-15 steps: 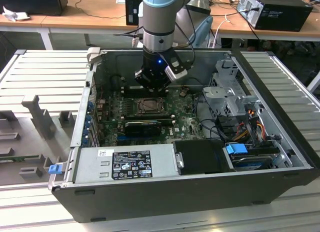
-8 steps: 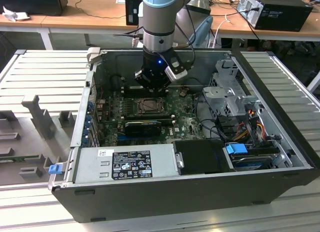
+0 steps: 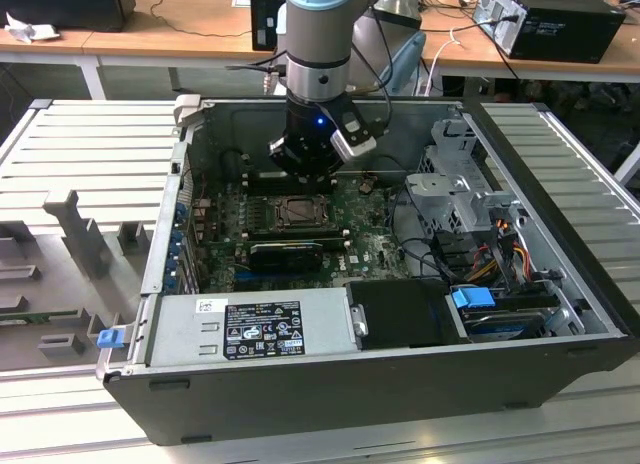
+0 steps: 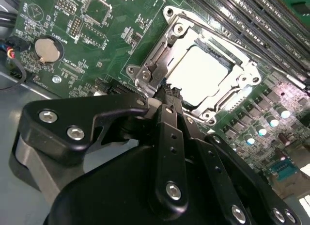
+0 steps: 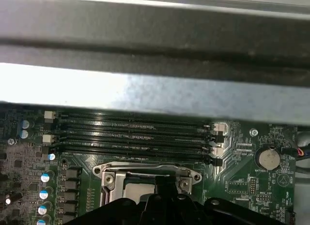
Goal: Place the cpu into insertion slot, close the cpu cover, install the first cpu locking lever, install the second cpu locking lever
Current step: 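Install the second cpu locking lever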
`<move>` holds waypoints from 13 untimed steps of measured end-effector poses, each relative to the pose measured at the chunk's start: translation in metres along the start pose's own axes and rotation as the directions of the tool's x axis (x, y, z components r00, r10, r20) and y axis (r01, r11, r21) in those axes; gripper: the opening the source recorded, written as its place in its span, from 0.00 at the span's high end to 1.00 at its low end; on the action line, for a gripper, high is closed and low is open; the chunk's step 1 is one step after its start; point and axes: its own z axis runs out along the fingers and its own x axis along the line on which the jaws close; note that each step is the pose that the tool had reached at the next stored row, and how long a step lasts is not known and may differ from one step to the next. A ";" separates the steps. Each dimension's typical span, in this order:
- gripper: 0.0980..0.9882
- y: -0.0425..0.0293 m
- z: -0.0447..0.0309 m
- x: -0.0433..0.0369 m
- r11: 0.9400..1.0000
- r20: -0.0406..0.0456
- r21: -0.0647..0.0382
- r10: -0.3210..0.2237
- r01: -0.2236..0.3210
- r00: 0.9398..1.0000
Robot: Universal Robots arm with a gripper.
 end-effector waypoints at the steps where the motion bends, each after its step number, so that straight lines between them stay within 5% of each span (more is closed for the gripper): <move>1: 0.99 0.0002 -0.0068 -0.0002 1.000 0.000 0.001 0.000 0.000 1.000; 3: 0.99 0.0005 -0.0148 -0.0004 1.000 0.000 0.007 0.001 -0.001 1.000; 7: 0.99 -0.0052 -0.0153 0.0000 1.000 0.000 0.007 0.005 -0.005 1.000; 13: 0.99 -0.0280 -0.0149 0.0015 1.000 -0.002 0.007 0.006 -0.006 1.000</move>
